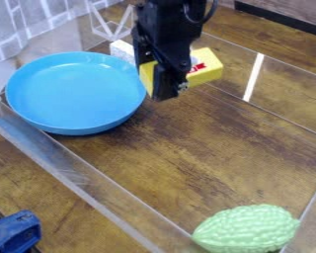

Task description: Put the yellow brick in the blue tray

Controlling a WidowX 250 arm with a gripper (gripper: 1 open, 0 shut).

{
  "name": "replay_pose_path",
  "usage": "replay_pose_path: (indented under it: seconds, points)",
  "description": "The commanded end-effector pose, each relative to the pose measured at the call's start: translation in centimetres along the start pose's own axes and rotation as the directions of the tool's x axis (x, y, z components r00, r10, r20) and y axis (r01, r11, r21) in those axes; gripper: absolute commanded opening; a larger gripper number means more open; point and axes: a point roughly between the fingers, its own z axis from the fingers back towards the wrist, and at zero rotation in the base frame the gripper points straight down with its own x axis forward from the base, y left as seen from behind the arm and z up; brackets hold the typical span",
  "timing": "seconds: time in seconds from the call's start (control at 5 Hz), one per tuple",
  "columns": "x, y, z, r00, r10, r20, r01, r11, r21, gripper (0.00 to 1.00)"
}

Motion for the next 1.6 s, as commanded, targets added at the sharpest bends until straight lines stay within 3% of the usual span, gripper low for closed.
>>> replay_pose_path:
  seconds: [0.0,0.4,0.8,1.4]
  points:
    - [0.1,0.3,1.7,0.995,0.034,0.089,-0.035,0.999,0.014,0.00]
    - [0.1,-0.9,0.9,0.987,0.053,0.149,-0.051,0.998,-0.020,0.00]
    - [0.0,-1.4,0.4,0.973,0.073,0.218,-0.071,0.997,-0.016,0.00]
    - [0.2,-1.8,0.6,0.954,0.082,0.290,-0.076,0.997,-0.033,0.00]
